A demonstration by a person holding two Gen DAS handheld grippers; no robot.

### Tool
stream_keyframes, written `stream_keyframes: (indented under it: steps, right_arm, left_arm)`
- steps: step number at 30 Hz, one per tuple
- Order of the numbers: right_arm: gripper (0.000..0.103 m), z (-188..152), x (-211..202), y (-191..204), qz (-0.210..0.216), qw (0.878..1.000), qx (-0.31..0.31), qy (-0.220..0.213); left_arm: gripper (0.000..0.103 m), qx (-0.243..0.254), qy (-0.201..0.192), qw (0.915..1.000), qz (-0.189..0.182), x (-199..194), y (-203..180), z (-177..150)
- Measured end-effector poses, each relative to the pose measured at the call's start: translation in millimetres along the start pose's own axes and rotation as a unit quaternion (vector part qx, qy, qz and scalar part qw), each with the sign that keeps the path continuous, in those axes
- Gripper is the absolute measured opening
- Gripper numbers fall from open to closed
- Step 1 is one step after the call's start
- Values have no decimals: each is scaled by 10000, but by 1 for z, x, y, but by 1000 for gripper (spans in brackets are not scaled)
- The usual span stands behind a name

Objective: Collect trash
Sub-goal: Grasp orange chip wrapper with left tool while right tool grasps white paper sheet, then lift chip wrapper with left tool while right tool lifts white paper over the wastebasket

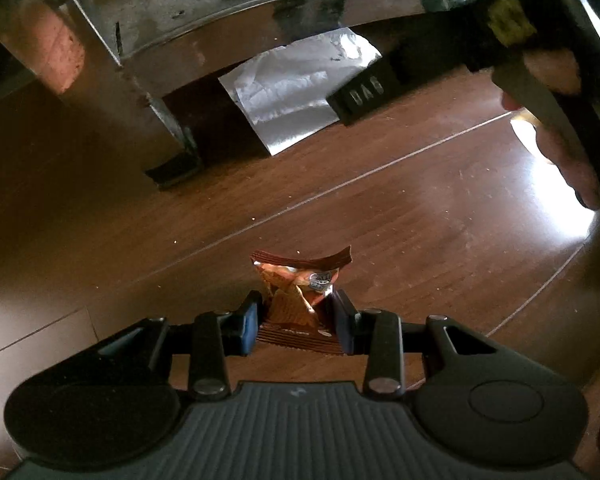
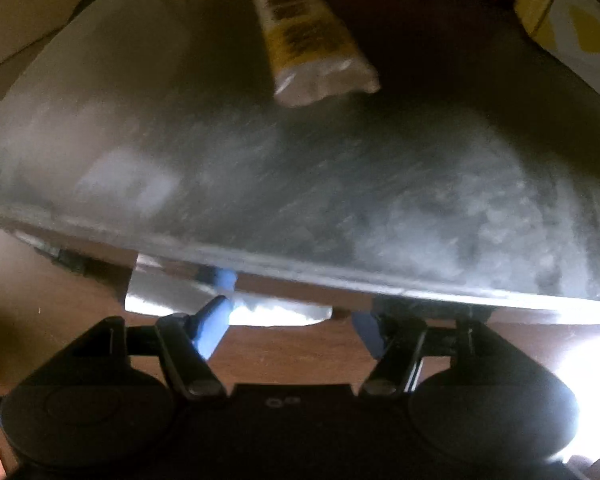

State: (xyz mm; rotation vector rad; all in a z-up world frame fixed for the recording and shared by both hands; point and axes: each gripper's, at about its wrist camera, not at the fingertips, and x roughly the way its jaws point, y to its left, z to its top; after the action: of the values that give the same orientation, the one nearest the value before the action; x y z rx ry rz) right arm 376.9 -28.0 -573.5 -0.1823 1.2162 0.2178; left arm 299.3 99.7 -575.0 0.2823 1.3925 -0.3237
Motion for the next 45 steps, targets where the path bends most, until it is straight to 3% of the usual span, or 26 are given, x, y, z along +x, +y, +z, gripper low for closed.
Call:
stream_keyframes:
  steps: [6,7,8,11,17,24,27,35,41,45]
  right_arm:
    - [23,1,-3,13,327,9984,-462,-30]
    - [9,0,-3,15,335,9980,-540,-19]
    - [6,-3,-4,11,325,9977,-599,-5]
    - [4,-11,-7,4,422,9971,-619,131]
    - [4,-37,-31,-27,230,9969,-661,357]
    - [4,-45,-108,-53,92,9986,-440,295]
    - [4,-50,-155,-57,105,9987,-492,109]
    - [4,-43,-296,-49,177,9964,-534,-638]
    - [4,-40,-386,-52,385,9918,-368,-1161]
    - [4,-49,-450,-61,503,9870,-320,-1493]
  left_arm:
    - [37,-61,-6,10000,19,-6,3,4]
    - [37,-49,-3,10000,15,-7,4,4]
    - [37,-35,-4,10000,20,-7,1,2]
    - [37,3,-13,10000,-4,-14,-2,-1]
    - [37,72,-76,9999,-116,-31,-4,3]
    - [36,215,-342,9989,-239,-90,-15,20]
    - [36,319,-561,9978,-159,-137,-22,28]
    - [35,-345,-1255,9913,-178,-275,-24,38]
    - [35,-764,-2041,9760,-31,-387,-42,27]
    - [34,-971,-2490,9636,85,-439,-57,18]
